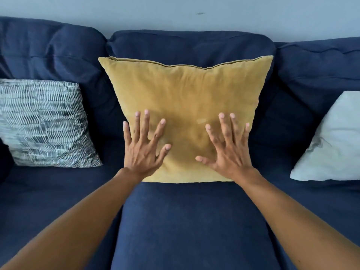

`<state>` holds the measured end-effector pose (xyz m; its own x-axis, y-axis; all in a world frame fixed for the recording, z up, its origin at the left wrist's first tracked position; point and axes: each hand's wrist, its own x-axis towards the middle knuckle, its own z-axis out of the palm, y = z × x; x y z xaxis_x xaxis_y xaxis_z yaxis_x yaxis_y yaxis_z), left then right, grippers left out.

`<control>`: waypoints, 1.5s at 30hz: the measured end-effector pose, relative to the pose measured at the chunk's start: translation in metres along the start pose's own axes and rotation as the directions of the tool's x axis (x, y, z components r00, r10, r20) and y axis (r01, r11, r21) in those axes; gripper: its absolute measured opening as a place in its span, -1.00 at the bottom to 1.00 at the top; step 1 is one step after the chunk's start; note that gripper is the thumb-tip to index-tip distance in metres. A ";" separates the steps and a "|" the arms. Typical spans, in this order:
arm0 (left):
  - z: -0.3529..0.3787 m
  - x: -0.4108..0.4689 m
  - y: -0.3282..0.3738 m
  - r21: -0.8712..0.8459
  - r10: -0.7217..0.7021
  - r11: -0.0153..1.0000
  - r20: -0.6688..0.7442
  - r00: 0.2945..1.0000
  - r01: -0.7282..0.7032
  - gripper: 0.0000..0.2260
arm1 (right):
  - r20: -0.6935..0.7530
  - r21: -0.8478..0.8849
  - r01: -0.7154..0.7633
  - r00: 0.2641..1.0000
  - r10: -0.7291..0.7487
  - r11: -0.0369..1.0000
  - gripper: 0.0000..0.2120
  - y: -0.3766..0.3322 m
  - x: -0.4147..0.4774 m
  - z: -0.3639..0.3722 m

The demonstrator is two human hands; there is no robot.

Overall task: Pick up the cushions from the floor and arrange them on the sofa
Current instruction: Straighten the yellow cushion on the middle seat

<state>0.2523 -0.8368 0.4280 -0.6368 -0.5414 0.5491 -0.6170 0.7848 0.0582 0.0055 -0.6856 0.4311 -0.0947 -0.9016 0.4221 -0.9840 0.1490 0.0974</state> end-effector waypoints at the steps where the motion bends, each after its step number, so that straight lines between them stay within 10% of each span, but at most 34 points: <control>1: 0.008 -0.008 0.009 0.001 0.022 1.000 0.001 1.000 -0.022 -0.36 | -0.003 -0.011 0.037 0.999 -0.037 0.999 0.05 -0.005 -0.006 0.010; 23: -0.001 0.044 -0.003 0.084 -0.078 0.993 -0.033 0.996 0.080 -0.42 | -0.116 0.124 -0.084 0.988 0.099 0.989 -0.13 0.062 0.021 -0.006; 28: -0.006 0.066 0.027 0.047 -0.029 0.999 0.100 0.995 0.024 -0.42 | -0.019 0.068 0.027 0.999 -0.026 0.997 -0.16 0.026 0.058 -0.016; 45: -0.017 0.119 -0.026 0.100 -0.247 0.968 0.212 0.946 0.230 -0.41 | 0.239 0.020 -0.214 0.949 0.203 0.977 -0.17 0.085 0.086 -0.021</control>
<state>0.2001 -0.9164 0.5059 -0.5479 -0.7694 0.3284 -0.7899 0.6051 0.0995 -0.0827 -0.7415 0.4949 -0.3260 -0.9229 0.2049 -0.9437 0.3304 -0.0136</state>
